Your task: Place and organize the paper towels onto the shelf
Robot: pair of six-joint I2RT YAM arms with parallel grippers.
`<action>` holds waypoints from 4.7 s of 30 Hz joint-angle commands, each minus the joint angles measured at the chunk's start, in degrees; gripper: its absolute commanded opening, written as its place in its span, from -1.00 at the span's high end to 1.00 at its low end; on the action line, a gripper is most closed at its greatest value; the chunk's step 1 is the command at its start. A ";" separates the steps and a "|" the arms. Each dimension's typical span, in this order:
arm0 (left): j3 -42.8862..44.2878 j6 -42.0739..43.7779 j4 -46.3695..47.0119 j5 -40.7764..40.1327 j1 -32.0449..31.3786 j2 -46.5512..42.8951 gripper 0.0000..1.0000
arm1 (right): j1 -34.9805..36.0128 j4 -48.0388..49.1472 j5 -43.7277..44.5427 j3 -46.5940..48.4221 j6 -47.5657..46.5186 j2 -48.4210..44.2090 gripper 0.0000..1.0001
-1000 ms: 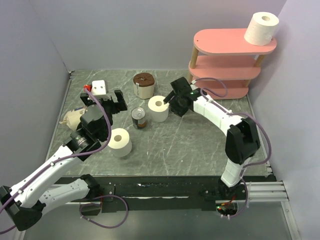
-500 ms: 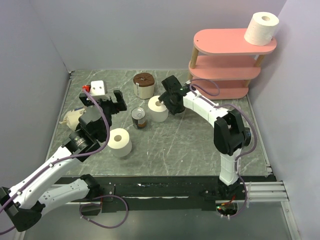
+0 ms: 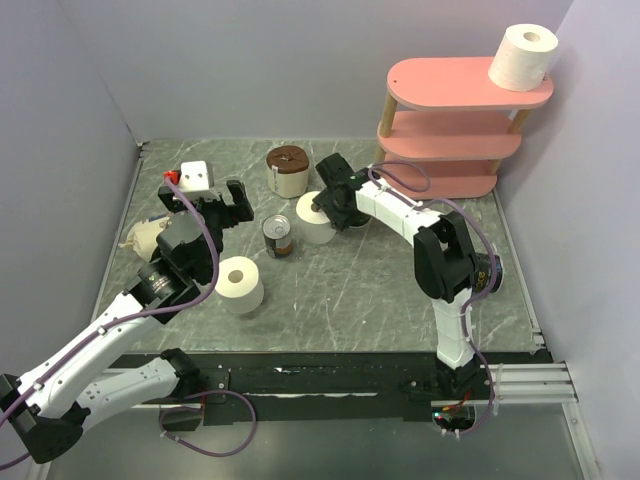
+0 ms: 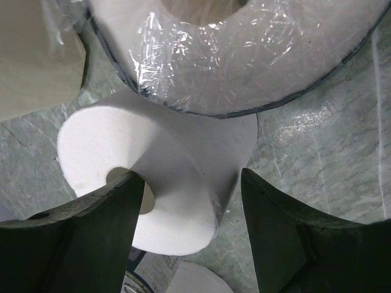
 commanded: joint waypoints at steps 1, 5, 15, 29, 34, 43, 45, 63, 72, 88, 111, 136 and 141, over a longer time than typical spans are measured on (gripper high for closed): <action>0.28 0.80 2.06 0.30 -0.24 -0.75 -0.93 | 0.82 -2.02 2.47 2.36 1.47 0.11 -0.36; 0.28 0.98 2.15 0.30 -0.24 -0.67 -0.93 | 1.18 -2.90 3.35 2.28 1.29 -0.50 -0.25; 0.28 1.06 2.24 0.04 -0.15 -0.58 -0.93 | 2.06 -0.97 2.47 -0.62 -0.55 -4.19 -0.02; 0.11 1.15 2.33 -0.14 -0.24 -0.49 -0.93 | 2.23 2.64 3.17 -2.21 -9.41 -18.87 0.10; 0.11 1.24 2.32 -0.40 -0.15 -0.40 -0.93 | 2.14 4.04 6.51 0.34 -16.45 -25.81 0.14; 0.11 1.24 2.24 -0.40 -0.24 -0.58 -0.93 | -3.12 6.85 11.62 10.53 -30.25 -32.85 0.16; 0.11 1.15 2.32 -0.40 -0.15 -0.49 -0.93 | -7.25 7.03 10.65 13.78 -32.27 -32.85 0.16; 0.11 1.76 2.41 -0.67 -0.24 -0.23 -0.93 | -31.51 4.75 3.71 35.58 -35.62 -20.81 0.16; 0.02 1.85 2.41 -0.23 -0.24 0.21 -0.93 | -35.65 5.45 0.98 38.40 -34.66 -16.50 0.15; -0.07 2.21 2.50 -0.31 -0.24 0.39 -0.93 | -38.11 6.06 -1.04 39.71 -32.10 -12.90 0.08; 0.02 2.47 2.41 -0.14 -0.24 0.13 -0.93 | -40.22 7.30 -3.50 42.09 -30.35 -10.26 -0.23; 0.02 2.38 2.41 -0.23 -0.24 -0.31 -0.93 | -39.78 10.46 -7.28 38.75 -36.76 -14.74 -0.22; -0.07 2.30 2.41 -0.05 -0.24 -0.23 -0.93 | -36.45 10.02 -9.83 32.26 -42.91 -19.31 -0.24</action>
